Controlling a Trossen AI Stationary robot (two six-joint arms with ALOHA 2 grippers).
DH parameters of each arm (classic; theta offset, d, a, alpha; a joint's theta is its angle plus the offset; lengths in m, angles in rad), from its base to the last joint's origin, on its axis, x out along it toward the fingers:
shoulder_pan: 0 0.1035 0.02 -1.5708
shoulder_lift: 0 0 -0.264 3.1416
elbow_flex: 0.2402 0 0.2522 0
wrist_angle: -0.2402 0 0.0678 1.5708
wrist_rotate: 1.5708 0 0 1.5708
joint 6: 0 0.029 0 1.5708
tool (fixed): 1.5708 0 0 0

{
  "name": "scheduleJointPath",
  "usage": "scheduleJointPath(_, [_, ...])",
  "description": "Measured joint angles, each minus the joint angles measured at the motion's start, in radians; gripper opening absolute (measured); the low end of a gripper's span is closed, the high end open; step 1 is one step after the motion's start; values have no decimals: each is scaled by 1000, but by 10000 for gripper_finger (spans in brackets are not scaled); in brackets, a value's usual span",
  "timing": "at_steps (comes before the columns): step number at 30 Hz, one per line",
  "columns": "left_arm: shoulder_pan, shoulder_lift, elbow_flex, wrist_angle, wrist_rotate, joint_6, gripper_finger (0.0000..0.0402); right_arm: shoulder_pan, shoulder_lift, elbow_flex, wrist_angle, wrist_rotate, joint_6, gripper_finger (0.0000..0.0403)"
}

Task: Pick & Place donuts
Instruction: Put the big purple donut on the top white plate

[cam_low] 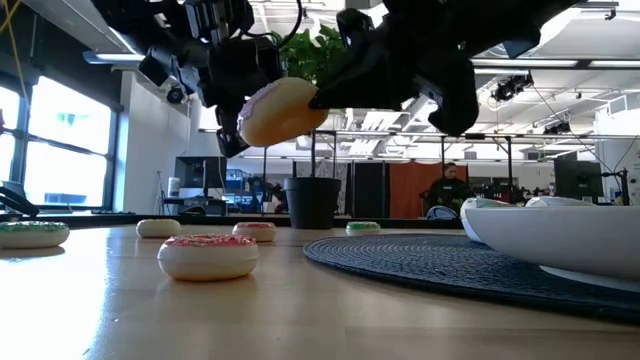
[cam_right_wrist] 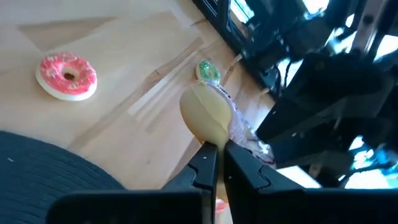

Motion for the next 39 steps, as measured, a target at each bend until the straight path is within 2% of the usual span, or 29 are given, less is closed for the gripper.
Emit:
scheduleJointPath(3, [0, -8, 0, 5, -8, -13, 119, 16, -8, 0, -76, 64, 82, 8])
scheduleJointPath(13, [-1, -9, 0, 1, 3, -15, 119, 154, -30, -1, -290, 472, 204, 8])
scheduleJointPath(18, [-1, -9, 0, 7, 3, -15, 119, 222, -110, -1, -451, 581, 366, 3])
scheduleJointPath(22, [-1, -9, 0, 5, 0, -15, 119, 290, -196, 0, -673, 683, 566, 3])
scheduleJointPath(24, [-1, -9, 0, 2, 0, -15, 119, 324, -240, 0, -810, 696, 692, 3])
scheduleJointPath(27, [-1, -9, 0, 0, 0, -15, 119, 378, -274, 0, -1014, 643, 851, 2])
scheduleJointPath(32, [-1, -9, 0, 1, 0, -15, 119, 476, -275, 0, -1237, 619, 1022, 1])
scheduleJointPath(36, [-1, -9, 0, 3, 0, -15, 119, 523, -275, 0, -1299, 705, 1118, 2])
scheduleJointPath(39, [-1, -9, 0, 4, 0, -15, 119, 541, -275, 0, -1321, 777, 1117, 2])
